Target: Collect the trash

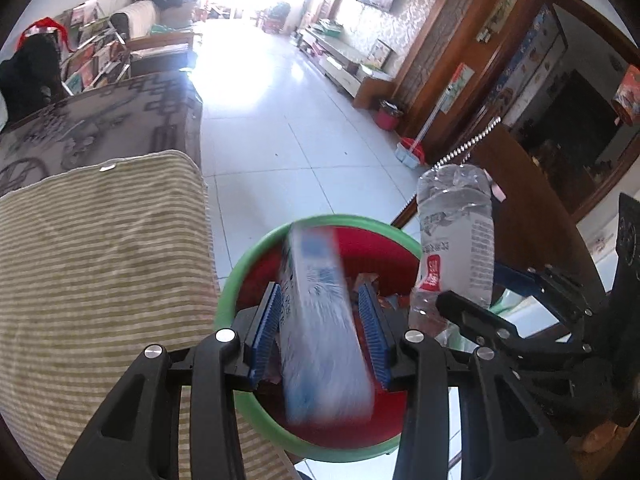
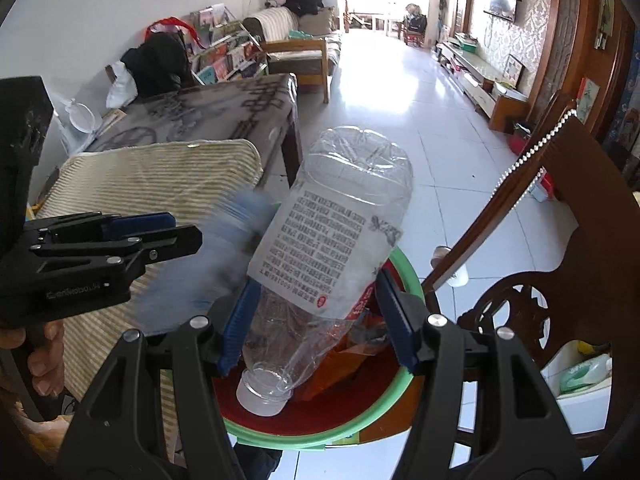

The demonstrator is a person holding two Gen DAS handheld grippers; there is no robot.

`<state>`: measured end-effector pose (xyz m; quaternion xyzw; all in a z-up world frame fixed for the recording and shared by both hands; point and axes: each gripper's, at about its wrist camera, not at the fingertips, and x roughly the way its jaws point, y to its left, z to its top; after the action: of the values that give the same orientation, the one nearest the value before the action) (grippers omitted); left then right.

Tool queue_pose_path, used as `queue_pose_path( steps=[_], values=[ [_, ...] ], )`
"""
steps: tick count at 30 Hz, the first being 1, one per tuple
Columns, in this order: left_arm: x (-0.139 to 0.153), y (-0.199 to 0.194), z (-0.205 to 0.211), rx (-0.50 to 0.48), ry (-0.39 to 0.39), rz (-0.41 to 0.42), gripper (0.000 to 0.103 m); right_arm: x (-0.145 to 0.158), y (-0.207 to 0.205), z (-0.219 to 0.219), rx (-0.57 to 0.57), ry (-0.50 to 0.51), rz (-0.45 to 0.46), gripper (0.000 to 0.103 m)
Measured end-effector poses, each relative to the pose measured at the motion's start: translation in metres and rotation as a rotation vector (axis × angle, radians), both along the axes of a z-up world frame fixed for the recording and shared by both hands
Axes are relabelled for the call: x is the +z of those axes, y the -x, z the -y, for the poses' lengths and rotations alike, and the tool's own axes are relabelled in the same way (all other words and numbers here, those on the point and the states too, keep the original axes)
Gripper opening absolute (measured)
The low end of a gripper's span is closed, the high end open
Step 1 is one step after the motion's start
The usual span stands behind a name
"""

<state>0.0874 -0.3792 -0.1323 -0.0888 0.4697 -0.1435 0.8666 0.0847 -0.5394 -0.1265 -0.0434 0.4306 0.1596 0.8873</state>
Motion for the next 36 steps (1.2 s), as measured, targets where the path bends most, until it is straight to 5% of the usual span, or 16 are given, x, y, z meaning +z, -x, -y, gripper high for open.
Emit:
queue_pose_path(
  steps=[2,5,8,14,23,32,36],
  values=[
    [0.0,-0.001,0.002,-0.003,-0.012,0.005,0.059,-0.004,-0.002,0.001,-0.008,0.001,-0.011,0.058],
    [0.002,0.002,-0.003,-0.003,0.006,0.017,0.072,-0.007,-0.004,0.0,-0.02,0.018,-0.017,0.061],
    [0.01,0.009,-0.017,0.023,-0.001,0.053,0.082,-0.005,-0.004,-0.003,-0.046,0.024,-0.001,0.081],
    [0.034,0.027,-0.07,0.157,-0.05,0.145,0.093,0.017,-0.003,-0.033,-0.004,-0.03,0.064,0.095],
    [0.087,0.059,-0.191,0.378,-0.165,0.325,0.095,0.063,0.008,-0.132,0.085,-0.222,0.187,0.098],
    [0.12,0.094,-0.304,0.518,-0.266,0.495,0.095,0.106,0.055,-0.249,0.011,-0.21,0.574,0.098],
    [0.129,0.108,-0.341,0.545,-0.232,0.553,0.095,0.105,0.061,-0.299,0.013,-0.206,0.514,0.098]
  ],
)
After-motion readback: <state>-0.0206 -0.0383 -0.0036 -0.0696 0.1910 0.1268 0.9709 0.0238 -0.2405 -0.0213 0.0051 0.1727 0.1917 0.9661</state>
